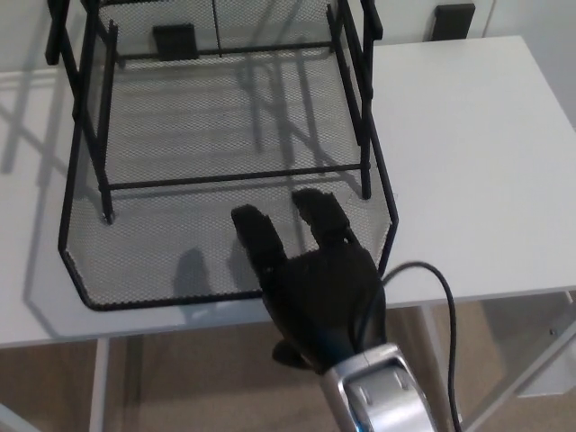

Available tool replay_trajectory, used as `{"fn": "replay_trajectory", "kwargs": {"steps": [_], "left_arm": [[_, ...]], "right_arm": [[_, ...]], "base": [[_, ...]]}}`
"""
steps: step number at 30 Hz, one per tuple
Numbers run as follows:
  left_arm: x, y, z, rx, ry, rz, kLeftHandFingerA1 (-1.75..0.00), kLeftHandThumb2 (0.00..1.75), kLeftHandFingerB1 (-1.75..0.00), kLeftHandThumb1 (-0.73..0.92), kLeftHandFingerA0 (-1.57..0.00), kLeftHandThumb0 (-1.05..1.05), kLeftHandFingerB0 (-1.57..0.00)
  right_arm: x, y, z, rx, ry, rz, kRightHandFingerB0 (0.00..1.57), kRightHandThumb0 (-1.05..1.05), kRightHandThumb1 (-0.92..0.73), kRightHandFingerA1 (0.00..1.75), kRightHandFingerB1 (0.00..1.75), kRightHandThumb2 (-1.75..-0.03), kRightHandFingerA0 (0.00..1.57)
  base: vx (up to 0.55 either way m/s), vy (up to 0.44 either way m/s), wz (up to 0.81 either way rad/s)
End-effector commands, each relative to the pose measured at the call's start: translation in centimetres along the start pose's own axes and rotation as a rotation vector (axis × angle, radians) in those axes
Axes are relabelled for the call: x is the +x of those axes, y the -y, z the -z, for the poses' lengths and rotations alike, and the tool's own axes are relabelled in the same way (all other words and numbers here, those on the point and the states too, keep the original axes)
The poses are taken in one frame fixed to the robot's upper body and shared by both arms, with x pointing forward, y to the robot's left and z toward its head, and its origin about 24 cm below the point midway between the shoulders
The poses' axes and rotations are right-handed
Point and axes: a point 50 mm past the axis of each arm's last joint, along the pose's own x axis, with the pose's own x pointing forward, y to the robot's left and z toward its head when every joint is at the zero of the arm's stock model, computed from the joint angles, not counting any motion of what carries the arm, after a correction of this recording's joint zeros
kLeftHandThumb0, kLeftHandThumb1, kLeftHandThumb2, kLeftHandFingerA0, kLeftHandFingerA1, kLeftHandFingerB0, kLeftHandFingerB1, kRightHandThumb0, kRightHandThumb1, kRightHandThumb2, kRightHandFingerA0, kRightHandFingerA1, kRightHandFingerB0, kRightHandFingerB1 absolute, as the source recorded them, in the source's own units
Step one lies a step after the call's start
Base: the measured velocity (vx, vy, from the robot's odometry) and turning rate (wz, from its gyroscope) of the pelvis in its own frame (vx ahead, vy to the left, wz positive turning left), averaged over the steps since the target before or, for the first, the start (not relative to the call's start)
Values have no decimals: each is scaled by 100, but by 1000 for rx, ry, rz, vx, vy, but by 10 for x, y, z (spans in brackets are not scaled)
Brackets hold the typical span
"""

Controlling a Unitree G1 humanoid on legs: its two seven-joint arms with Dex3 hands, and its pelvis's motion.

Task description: The robot walks towards a file tray kept in the middle of a desk and uses its right hand to grab a tray and pulls it out towards itself

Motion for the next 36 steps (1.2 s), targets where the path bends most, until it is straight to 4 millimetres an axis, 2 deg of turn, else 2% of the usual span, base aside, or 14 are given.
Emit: {"fn": "replay_trajectory", "kwargs": {"steps": [1, 3, 4, 12, 13, 15, 17, 18, 23, 24, 25, 34, 35, 36], "left_arm": [[-2, -6, -2, 32, 25, 0, -56, 88, -48, 47, -32, -17, -15], [-3, -6, -2, 65, 34, -1, -57, 88, -48, 47, -33, -16, -17], [-4, -5, -1, 56, 35, 5, -40, 59, -35, 65, -40, -19, -29], [-1, -7, -4, 81, 32, -19, -58, 88, -49, 46, -37, -15, -19], [-1, -7, -4, 86, 30, -19, -58, 88, -49, 45, -37, -15, -19], [-1, -7, -5, 86, 25, -19, -40, 58, -35, 63, -43, -20, -31], [-3, -6, -3, 70, 22, -21, -57, 87, -49, 45, -36, -16, -19], [-3, -7, -1, 57, 34, -9, -40, 58, -35, 63, -43, -19, -31], [-4, -8, -1, 78, 29, -6, -56, 87, -46, 45, -30, -21, -10], [-6, -8, -2, 94, 39, 5, -39, 60, -34, 66, -38, -34, -24], [-6, -8, -1, 129, 36, -4, -39, 63, -35, 71, -40, -32, -28], [0, -7, -7, 88, 30, -29, -47, 57, -35, 57, -55, -17, -30], [2, -8, -7, 82, 29, -34, -43, 56, -35, 56, -53, -16, -32], [3, -9, -5, 68, 25, -39, -43, 56, -35, 56, -53, -16, -32]], "right_arm": [[-15, -13, -7, -12, 56, -75, 15, -84, -38, 64, 55, -53, 12], [-17, -15, -7, -19, 62, -75, 15, -85, -39, 64, 54, -53, 13], [-19, -15, -7, -23, 64, -74, 14, -32, 4, 58, 58, -72, 10], [-23, 29, -16, 136, 157, -4, 11, -33, 10, 58, 56, -69, 9], [-25, 35, -17, 156, 173, -3, 15, -95, -40, 65, 52, -54, 2], [-28, 48, -19, 184, 205, 10, 15, -96, -40, 66, 53, -55, 2], [-31, 58, -21, 237, 243, 12, 15, -96, -40, 66, 52, -55, 2], [-37, 74, -22, 276, 286, 24, 10, -33, 11, 58, 56, -69, 8], [-50, 98, -22, 366, 384, -35, 10, -34, 9, 57, 56, -71, 7], [-52, 101, -22, 379, 405, -50, 10, -98, -35, 60, 51, -67, 4], [-55, 103, -21, 388, 424, -75, 9, -34, 8, 56, 56, -71, 6], [-83, 122, -7, 495, 543, -187, 13, -29, 5, 55, 55, -73, 12], [-83, 123, -5, 517, 571, -185, 31, -96, -37, 34, 33, -64, 32], [-84, 125, -3, 549, 598, -180, 31, -96, -37, 34, 33, -64, 32]], "base": [[0, 0, 0], [0, 0, 0], [0, 0, 0], [0, 0, 0], [0, 0, 0], [0, 0, 0], [0, 0, 0], [0, 0, 0], [0, 0, 0], [0, 0, 0], [0, 0, 0], [0, 0, 0], [0, 0, 0], [0, 0, 0]]}}
